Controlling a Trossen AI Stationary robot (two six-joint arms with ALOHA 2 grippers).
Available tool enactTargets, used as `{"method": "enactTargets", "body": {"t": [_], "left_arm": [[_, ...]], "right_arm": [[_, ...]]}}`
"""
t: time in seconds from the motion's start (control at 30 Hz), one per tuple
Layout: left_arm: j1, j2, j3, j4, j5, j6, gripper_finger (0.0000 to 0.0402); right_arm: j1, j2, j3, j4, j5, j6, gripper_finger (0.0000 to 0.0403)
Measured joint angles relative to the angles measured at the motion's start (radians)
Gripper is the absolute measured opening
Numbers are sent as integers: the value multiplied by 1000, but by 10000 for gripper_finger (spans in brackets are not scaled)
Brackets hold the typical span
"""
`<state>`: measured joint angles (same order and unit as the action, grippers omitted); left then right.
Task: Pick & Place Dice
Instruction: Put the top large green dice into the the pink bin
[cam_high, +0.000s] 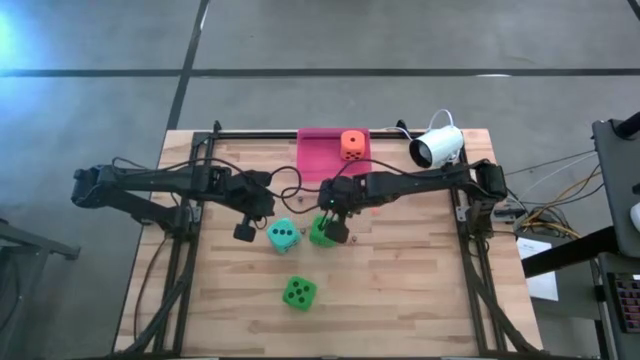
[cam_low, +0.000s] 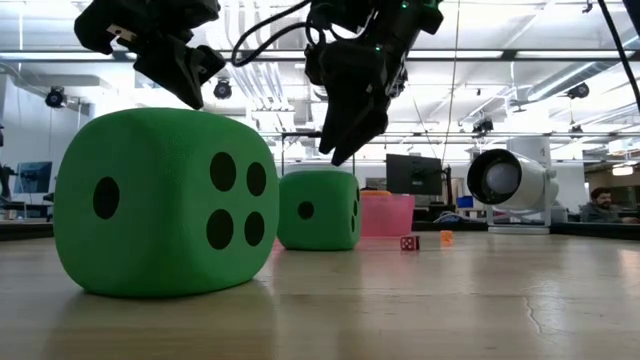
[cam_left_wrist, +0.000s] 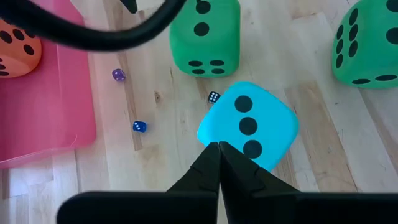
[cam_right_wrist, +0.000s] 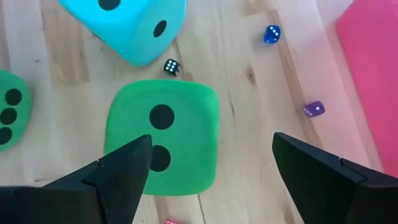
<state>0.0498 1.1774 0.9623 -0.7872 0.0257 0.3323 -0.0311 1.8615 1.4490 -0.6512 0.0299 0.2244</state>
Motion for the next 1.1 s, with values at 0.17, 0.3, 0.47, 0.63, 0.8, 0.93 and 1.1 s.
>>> {"method": "enactTargets", "body": {"t": [0.17, 0.3, 0.47, 0.63, 0.8, 0.93, 1.1], "left_arm": [[0, 0, 0, 0, 0, 0, 8], [0, 0, 0, 1, 0, 0, 8], [0, 0, 0, 4, -73, -48, 8], [0, 0, 0, 11, -125, -79, 8], [0, 0, 0, 25, -127, -79, 8], [0, 0, 0, 35, -128, -74, 8], [0, 0, 0, 38, -128, -73, 8]], "right_arm": [[6, -3, 1, -3, -1, -23, 327], [23, -3, 1, -5, -5, -60, 327], [55, -3, 2, -7, -7, -122, 326], [80, -2, 2, 14, -6, -111, 332], [78, 0, 2, 15, -2, -59, 339], [79, 0, 2, 19, -1, -66, 345], [79, 0, 2, 20, -1, -109, 350]]}}
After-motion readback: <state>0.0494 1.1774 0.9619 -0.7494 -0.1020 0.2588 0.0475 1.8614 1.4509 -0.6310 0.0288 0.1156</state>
